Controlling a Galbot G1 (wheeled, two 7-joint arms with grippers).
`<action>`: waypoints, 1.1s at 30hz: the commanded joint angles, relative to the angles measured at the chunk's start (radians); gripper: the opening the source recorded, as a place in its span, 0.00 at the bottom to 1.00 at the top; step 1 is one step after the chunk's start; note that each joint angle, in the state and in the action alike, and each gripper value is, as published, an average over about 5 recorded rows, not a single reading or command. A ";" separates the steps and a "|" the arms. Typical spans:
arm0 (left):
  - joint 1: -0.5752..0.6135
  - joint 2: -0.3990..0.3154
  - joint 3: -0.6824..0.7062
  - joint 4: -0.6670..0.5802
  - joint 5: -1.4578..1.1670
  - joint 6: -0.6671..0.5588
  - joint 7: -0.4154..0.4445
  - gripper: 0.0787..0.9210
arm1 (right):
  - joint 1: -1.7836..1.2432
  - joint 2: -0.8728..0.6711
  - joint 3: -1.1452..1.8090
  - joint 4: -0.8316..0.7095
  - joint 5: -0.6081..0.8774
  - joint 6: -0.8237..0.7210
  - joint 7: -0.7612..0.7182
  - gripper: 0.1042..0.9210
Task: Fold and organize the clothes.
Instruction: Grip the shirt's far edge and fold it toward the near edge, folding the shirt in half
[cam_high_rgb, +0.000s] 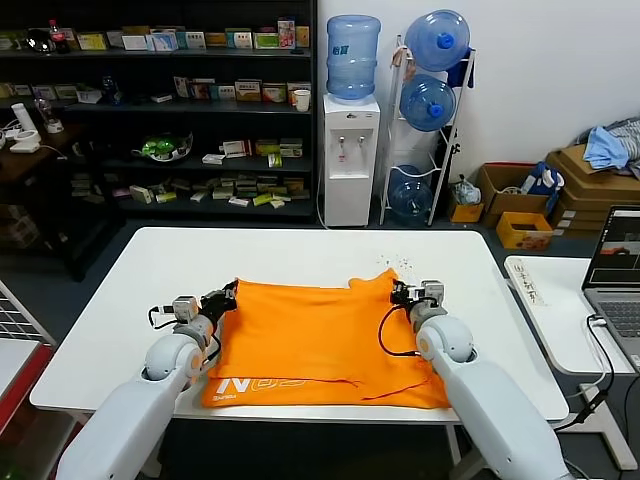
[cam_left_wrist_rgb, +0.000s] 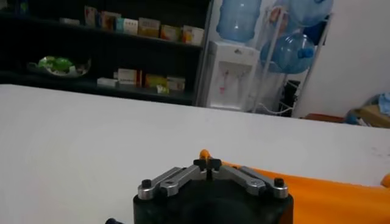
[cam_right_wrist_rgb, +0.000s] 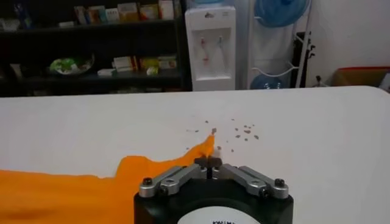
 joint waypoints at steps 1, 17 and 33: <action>0.192 0.043 -0.065 -0.261 0.034 -0.008 -0.024 0.02 | -0.190 -0.110 0.045 0.266 0.031 0.006 0.023 0.03; 0.450 0.085 -0.145 -0.460 0.067 -0.009 -0.054 0.02 | -0.482 -0.210 0.177 0.562 0.053 -0.047 0.083 0.03; 0.508 0.064 -0.175 -0.453 0.107 -0.033 -0.063 0.02 | -0.550 -0.214 0.199 0.601 0.060 -0.069 0.106 0.03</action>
